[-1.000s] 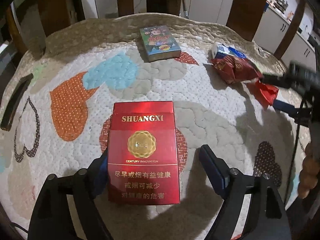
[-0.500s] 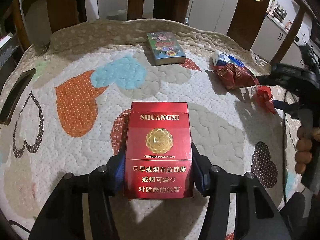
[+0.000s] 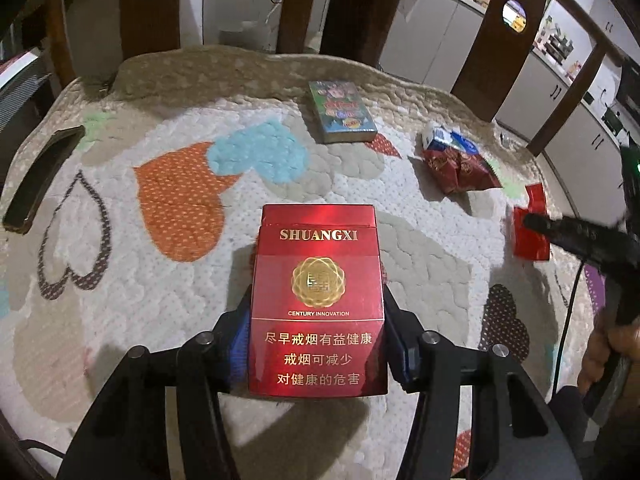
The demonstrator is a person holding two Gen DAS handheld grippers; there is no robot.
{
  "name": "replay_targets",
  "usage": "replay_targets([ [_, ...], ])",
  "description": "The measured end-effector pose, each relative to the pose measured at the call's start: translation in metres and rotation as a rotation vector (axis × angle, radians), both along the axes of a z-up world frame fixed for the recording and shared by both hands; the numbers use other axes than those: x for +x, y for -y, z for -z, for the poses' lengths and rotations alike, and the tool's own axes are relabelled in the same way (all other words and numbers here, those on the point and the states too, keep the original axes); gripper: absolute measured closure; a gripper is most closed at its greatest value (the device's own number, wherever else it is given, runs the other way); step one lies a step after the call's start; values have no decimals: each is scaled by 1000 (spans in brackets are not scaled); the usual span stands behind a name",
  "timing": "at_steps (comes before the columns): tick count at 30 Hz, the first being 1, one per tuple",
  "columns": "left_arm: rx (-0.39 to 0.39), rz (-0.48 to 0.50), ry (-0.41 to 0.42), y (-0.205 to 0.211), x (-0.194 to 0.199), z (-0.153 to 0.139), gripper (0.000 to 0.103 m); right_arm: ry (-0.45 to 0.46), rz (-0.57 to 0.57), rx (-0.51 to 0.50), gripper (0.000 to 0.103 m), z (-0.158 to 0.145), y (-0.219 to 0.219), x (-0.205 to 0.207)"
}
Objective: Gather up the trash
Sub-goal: 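Grasp the red plastic wrapper with the right gripper and lift it, then carry the cigarette pack and red wrapper over the purple basket with both grippers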
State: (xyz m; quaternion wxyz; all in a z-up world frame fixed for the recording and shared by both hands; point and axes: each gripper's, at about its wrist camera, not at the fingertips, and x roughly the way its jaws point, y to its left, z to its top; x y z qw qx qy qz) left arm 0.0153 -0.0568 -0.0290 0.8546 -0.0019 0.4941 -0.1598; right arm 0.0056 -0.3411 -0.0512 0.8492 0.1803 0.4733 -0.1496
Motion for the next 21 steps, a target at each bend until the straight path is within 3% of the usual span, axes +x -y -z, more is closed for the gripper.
replay_targets([
  [12,-20,22,26,-2,-33,-28,48,95,-28,119,75,-19,-10,-71],
  [21,10,78,64,13,-51,-44,48,130,-26,98,75,-26,-13,-113],
])
